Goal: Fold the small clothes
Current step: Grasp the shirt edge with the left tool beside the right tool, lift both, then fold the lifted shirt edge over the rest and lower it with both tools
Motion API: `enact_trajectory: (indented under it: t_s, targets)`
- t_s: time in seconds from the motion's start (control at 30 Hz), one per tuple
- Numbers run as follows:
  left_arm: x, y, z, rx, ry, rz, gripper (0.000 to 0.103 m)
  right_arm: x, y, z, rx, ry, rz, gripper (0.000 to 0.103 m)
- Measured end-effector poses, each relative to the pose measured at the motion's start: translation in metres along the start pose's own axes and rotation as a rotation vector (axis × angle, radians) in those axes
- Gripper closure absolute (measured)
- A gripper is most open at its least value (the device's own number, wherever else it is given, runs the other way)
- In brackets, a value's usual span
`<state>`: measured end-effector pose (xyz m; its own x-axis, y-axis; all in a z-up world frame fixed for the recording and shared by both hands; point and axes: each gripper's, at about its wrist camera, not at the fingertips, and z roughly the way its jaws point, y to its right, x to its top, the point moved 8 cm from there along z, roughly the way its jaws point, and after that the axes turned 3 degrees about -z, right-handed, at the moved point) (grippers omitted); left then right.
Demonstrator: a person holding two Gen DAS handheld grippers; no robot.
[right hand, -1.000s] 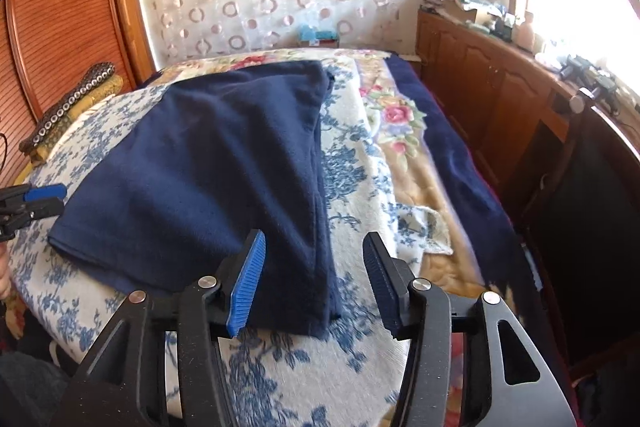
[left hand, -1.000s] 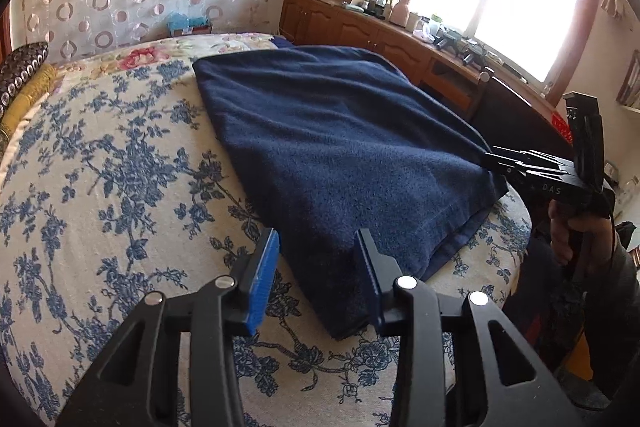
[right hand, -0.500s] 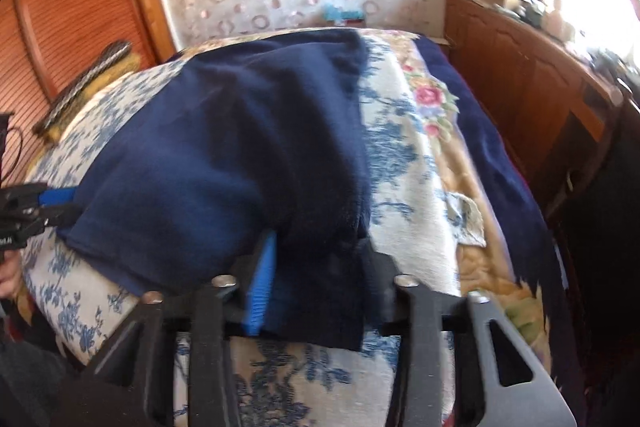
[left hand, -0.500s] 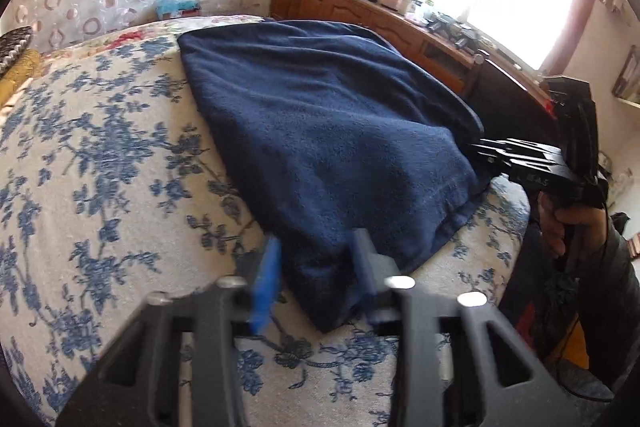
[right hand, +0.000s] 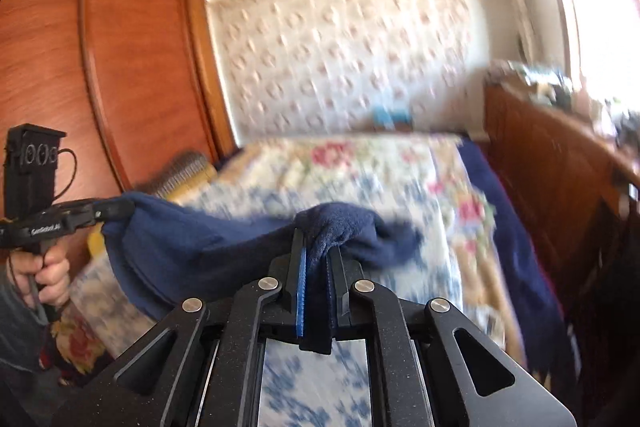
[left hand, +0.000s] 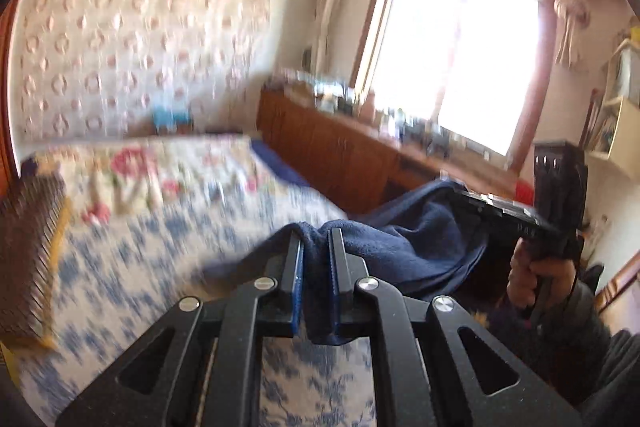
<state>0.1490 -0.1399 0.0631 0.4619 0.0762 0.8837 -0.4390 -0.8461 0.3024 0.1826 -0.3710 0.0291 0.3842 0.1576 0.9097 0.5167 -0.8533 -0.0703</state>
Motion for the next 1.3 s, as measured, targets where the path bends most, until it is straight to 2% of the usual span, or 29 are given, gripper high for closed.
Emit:
enact_trajectory:
  t_s: [0.1,0.27,0.4,0.53,0.63,0.7,0.77,0.93,1.0,1.07,1.2,1.3]
  targets:
    - [0.041,-0.011,-0.026,-0.017,0.053,-0.025,0.096,0.044,-0.019,-0.016,0.028,0.066,-0.043,0.098]
    - [0.080,-0.038,-0.050,0.073,0.106,-0.022,0.096,0.100,-0.047,-0.014,0.049,0.108,-0.118,0.098]
    - [0.103,-0.071,-0.049,0.178,0.141,0.006,0.096,0.126,-0.060,0.015,0.059,0.103,-0.146,0.098]
    - [0.111,-0.090,-0.058,0.243,0.161,0.026,0.096,0.151,-0.067,0.046,0.056,0.123,-0.149,0.098]
    - [0.085,-0.097,-0.058,0.254,0.129,0.027,0.096,0.154,-0.073,0.055,0.055,0.123,-0.155,0.098]
    - [0.038,-0.104,-0.053,0.245,0.054,0.021,0.096,0.139,-0.075,0.060,0.064,0.100,-0.158,0.098]
    - [-0.007,-0.108,-0.040,0.243,-0.029,-0.003,0.096,0.106,-0.074,0.061,0.088,0.054,-0.137,0.098]
    - [-0.115,-0.114,-0.021,0.241,-0.217,-0.065,0.095,-0.015,-0.077,0.072,0.159,-0.123,-0.077,0.098]
    - [-0.134,-0.105,-0.022,0.243,-0.239,-0.060,0.095,-0.053,-0.078,0.076,0.167,-0.196,-0.047,0.098]
    - [-0.146,-0.095,-0.023,0.239,-0.253,-0.054,0.095,-0.076,-0.077,0.075,0.171,-0.234,-0.034,0.098]
    - [-0.154,-0.082,-0.025,0.233,-0.262,-0.054,0.094,-0.084,-0.074,0.070,0.162,-0.251,-0.020,0.098]
    - [-0.146,-0.090,-0.023,0.244,-0.255,-0.053,0.094,-0.081,-0.074,0.075,0.151,-0.256,-0.017,0.098]
